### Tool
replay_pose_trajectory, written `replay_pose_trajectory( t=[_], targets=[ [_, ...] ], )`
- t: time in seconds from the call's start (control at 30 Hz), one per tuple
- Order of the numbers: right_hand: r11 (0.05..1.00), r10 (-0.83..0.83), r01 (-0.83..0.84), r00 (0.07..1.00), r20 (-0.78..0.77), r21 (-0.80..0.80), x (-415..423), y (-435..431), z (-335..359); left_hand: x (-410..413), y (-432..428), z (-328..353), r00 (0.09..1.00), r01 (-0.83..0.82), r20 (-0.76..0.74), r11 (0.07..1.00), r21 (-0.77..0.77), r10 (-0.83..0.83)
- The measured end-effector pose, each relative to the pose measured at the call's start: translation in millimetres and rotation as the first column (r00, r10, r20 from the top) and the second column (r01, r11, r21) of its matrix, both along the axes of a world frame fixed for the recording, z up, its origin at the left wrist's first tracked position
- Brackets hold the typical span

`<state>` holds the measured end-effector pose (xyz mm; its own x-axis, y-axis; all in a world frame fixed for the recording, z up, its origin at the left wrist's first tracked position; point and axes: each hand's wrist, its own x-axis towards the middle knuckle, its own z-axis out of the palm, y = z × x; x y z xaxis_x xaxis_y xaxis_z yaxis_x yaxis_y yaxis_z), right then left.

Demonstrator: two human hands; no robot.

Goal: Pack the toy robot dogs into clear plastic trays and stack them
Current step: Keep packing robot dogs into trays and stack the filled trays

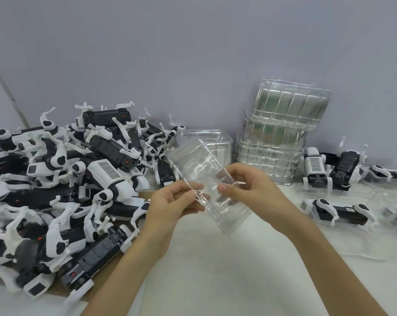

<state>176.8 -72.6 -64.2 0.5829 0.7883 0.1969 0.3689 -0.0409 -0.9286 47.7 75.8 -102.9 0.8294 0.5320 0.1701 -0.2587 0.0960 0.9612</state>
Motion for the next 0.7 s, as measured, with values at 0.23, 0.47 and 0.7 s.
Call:
replay_pose_trajectory(
  t=[0.23, 0.47, 0.7],
  targets=[
    [0.997, -0.049, 0.056, 0.989, 0.138, -0.045, -6, -1, 2, -1, -2, -4, 0.994, 0.109, -0.021, 0.994, 0.016, -0.108],
    [0.987, -0.055, 0.108, 0.922, 0.383, -0.119, -16, 4, -4, 2, -6, -1, 0.996, 0.093, -0.015, 0.993, 0.078, -0.092],
    [0.976, -0.215, 0.199, 0.863, 0.457, 0.084, -17, 9, -10, 4, -14, 0, 0.995, 0.085, 0.045, 0.996, 0.007, -0.085]
  ],
)
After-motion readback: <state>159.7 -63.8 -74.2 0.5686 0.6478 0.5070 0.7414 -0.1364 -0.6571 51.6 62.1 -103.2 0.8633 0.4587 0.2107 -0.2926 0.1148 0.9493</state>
